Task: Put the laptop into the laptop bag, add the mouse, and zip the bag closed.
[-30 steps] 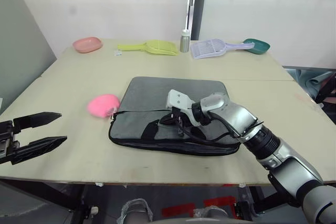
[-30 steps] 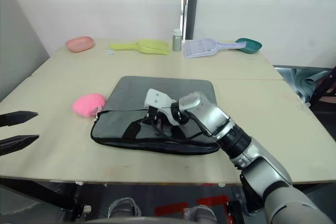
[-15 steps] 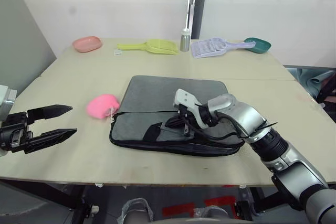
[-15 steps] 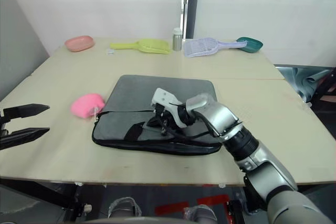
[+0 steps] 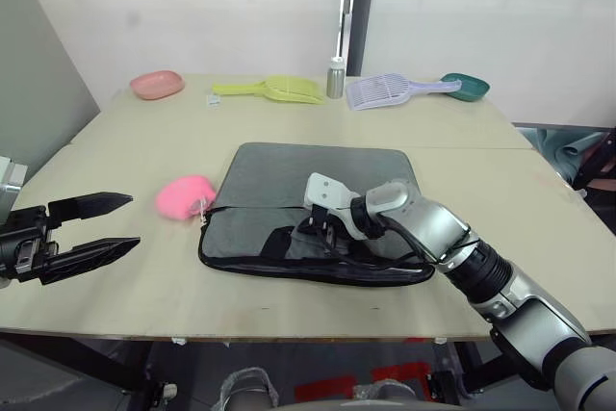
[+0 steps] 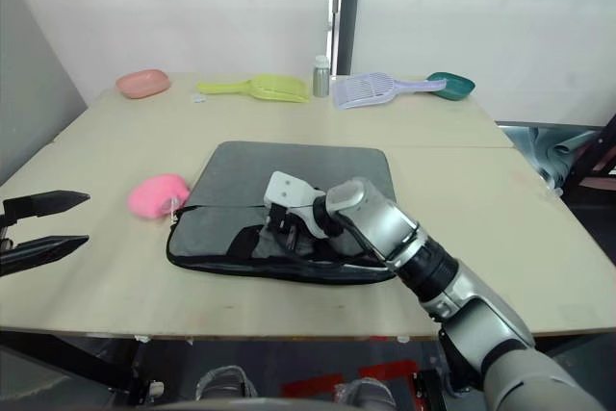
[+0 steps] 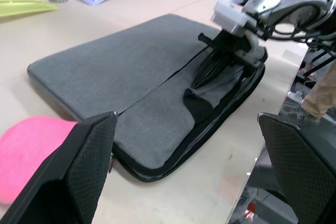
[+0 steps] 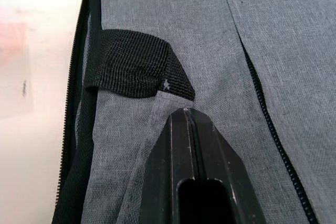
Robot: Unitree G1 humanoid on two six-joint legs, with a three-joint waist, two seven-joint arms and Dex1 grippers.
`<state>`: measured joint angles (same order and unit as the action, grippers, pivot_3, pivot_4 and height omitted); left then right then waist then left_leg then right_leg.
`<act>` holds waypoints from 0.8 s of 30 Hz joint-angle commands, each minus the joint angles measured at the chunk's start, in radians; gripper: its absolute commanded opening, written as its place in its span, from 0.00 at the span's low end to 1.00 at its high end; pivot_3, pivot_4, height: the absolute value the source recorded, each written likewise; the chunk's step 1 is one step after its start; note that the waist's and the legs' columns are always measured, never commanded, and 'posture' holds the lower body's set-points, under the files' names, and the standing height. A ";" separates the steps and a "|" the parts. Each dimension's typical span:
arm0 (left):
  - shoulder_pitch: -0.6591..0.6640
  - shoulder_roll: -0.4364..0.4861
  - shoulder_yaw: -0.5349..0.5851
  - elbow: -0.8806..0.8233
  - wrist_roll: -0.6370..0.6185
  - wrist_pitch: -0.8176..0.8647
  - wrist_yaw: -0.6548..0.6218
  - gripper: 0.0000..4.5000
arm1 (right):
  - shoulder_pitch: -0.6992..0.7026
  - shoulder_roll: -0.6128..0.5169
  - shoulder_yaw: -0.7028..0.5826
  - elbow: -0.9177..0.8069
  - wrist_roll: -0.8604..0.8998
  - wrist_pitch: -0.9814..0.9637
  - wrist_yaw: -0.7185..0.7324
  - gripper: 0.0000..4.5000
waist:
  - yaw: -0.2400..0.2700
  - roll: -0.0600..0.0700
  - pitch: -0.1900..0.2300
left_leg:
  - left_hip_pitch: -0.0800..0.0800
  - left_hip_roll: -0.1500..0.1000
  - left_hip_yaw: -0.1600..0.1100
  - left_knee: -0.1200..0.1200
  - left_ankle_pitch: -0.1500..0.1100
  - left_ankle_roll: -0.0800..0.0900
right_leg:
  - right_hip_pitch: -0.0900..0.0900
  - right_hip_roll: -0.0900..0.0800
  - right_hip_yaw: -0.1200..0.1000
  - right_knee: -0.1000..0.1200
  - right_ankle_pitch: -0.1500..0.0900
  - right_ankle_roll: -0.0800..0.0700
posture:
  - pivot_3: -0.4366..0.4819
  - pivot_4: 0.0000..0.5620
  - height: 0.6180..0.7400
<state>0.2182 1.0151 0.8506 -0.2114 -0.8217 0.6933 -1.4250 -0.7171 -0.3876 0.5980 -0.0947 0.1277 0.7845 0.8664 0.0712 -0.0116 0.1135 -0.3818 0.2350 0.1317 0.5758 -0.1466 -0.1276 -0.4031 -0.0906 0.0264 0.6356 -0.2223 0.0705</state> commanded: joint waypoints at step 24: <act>-0.906 -0.097 -0.646 0.898 0.432 -0.066 0.410 1.00 | -0.001 0.023 0.050 0.082 -0.042 0.030 0.091 0.01 | -0.011 -0.006 -0.006 | -0.001 -0.001 -0.003 -0.001 0.002 -0.005 | -0.001 0.002 -0.001 0.001 0.000 -0.001 | 0.48 0.27 1.00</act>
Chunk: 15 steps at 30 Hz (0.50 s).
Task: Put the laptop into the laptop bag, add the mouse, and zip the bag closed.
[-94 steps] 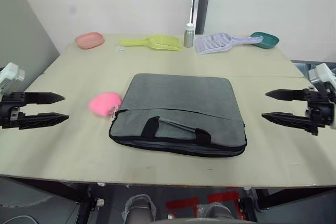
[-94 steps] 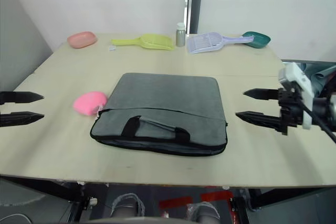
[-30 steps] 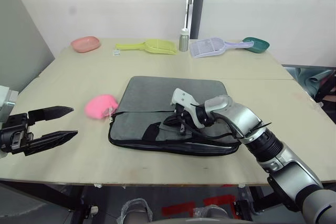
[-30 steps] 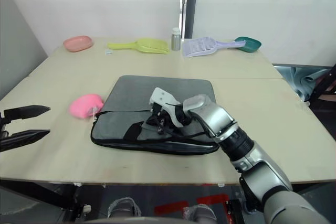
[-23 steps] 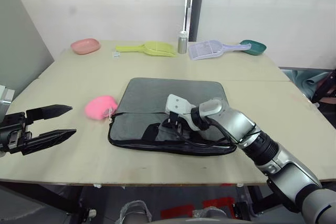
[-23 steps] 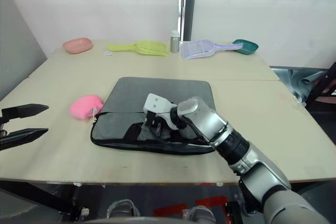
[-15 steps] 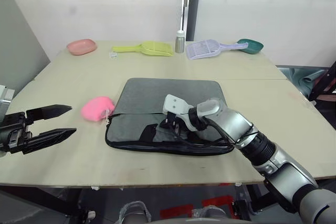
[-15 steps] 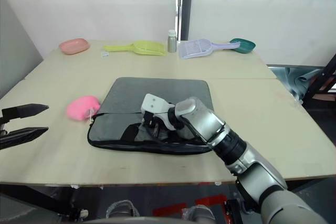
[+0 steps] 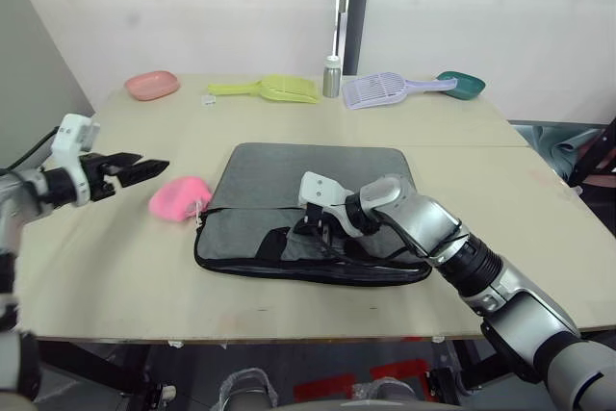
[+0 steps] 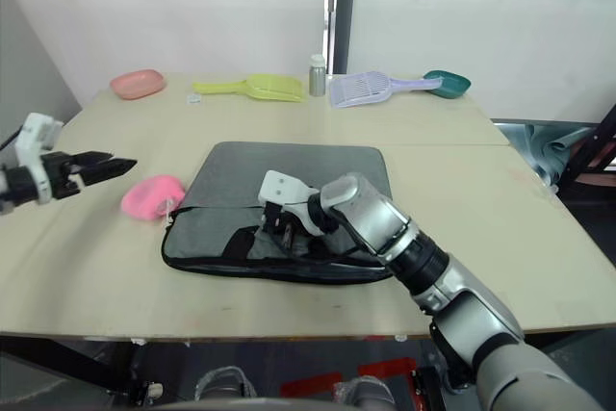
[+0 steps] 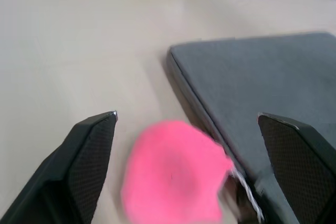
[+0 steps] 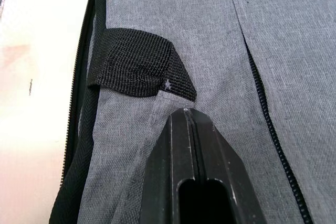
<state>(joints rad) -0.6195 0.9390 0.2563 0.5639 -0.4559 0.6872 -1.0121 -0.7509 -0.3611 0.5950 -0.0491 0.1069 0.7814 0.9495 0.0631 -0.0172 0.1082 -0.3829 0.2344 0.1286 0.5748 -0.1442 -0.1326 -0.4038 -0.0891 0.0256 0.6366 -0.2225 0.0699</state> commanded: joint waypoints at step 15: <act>-0.061 -0.047 -0.210 0.297 0.248 -0.169 -0.137 1.00 | 0.067 -0.021 0.029 -0.016 -0.020 0.082 -0.025 0.01 | 0.014 -0.001 0.000 | 0.000 0.000 -0.001 -0.005 0.002 -0.005 | 0.001 0.000 -0.003 -0.005 0.000 0.000 | 0.48 0.27 1.00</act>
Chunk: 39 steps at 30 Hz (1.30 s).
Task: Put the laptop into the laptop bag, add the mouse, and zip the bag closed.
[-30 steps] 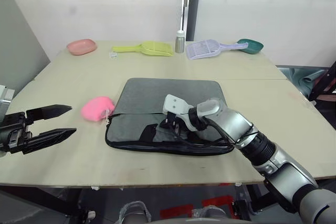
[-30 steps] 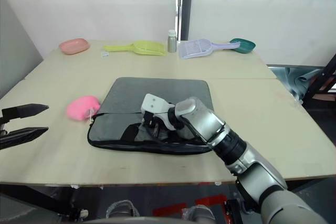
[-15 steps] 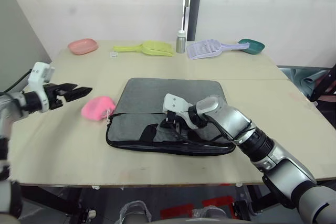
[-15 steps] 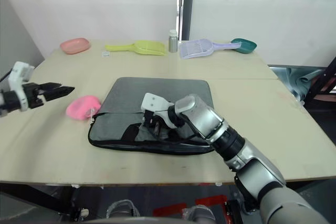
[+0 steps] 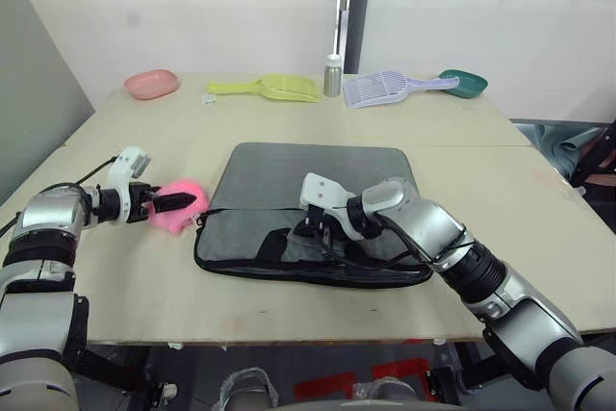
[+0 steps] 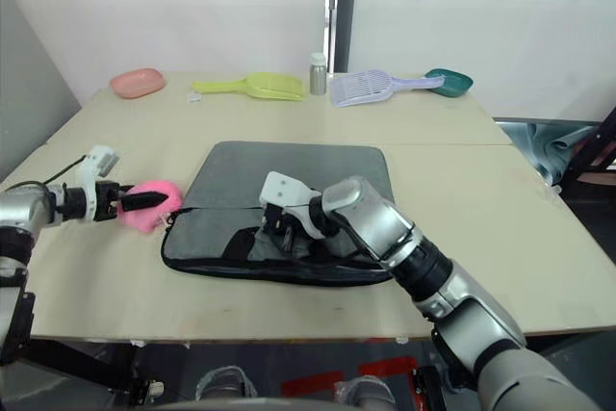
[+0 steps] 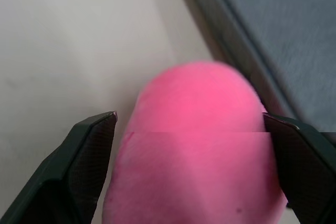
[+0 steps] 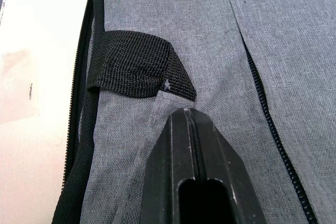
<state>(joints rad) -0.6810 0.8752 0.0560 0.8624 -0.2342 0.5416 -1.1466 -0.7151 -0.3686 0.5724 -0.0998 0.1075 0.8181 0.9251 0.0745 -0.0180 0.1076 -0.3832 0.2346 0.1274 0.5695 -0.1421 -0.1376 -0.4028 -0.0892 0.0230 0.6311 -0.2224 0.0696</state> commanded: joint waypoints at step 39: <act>1.058 0.231 0.387 -1.195 -0.285 0.162 -0.211 0.00 | 0.047 0.015 0.129 0.153 -0.110 -0.055 -0.017 0.00 | -0.034 0.013 0.004 | 0.004 0.009 0.005 -0.018 -0.002 0.000 | -0.002 0.009 0.002 -0.012 -0.002 -0.003 | 0.48 0.27 1.00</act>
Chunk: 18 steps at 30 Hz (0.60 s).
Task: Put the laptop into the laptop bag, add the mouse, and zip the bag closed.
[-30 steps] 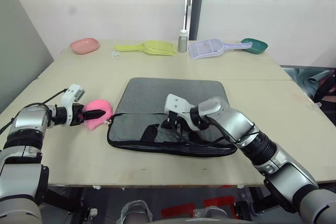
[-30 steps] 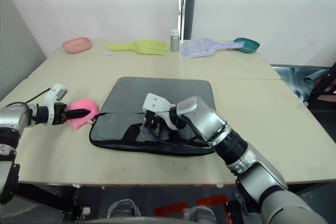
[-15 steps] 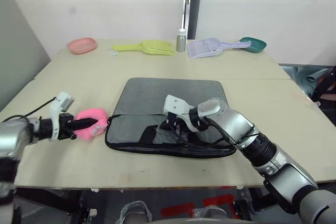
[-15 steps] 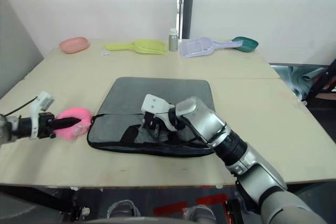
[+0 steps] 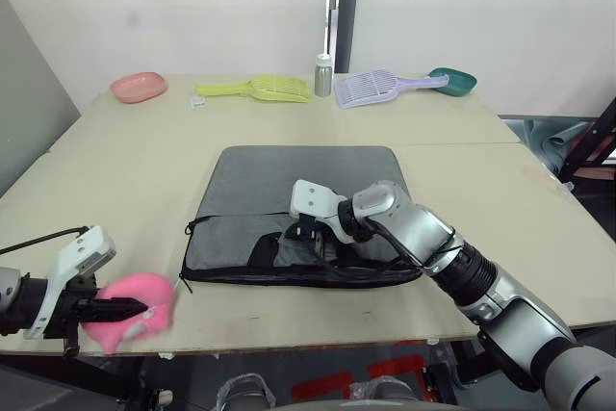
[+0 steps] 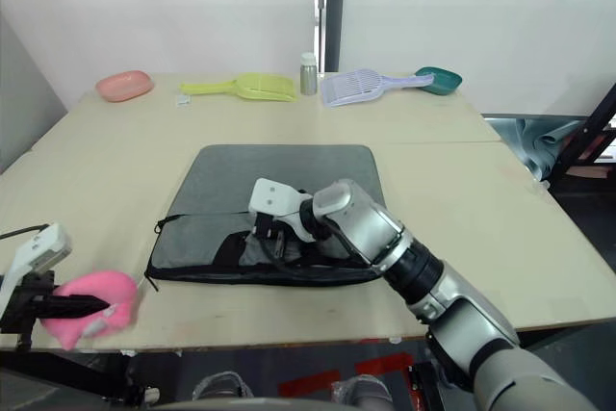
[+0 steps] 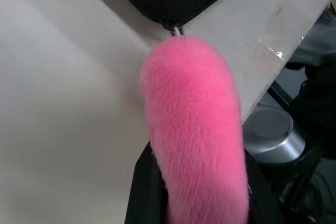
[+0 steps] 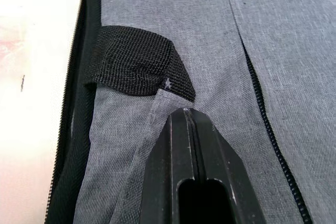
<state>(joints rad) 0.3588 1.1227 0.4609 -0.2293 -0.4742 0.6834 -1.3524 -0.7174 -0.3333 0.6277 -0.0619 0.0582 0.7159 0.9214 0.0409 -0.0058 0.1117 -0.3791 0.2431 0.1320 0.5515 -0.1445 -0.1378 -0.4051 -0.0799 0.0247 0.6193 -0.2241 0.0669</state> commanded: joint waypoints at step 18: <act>-0.285 -0.386 -0.420 -0.396 -0.165 0.363 0.521 0.00 | 0.044 0.002 0.067 0.112 -0.067 0.066 -0.009 0.00 | 0.006 0.005 -0.006 | 0.011 0.004 0.011 -0.002 0.000 -0.003 | 0.002 0.004 0.008 0.003 -0.001 -0.002 | 0.48 0.27 1.00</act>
<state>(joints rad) 0.0880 0.7393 0.0657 -0.5892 -0.6273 1.0352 -0.8552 -0.7160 -0.3157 0.6286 -0.0469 0.0328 0.7170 0.9147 0.0468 -0.0013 0.1058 -0.3683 0.2467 0.1425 0.5499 -0.1445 -0.1410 -0.4031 -0.0754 0.0324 0.6226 -0.2248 0.0649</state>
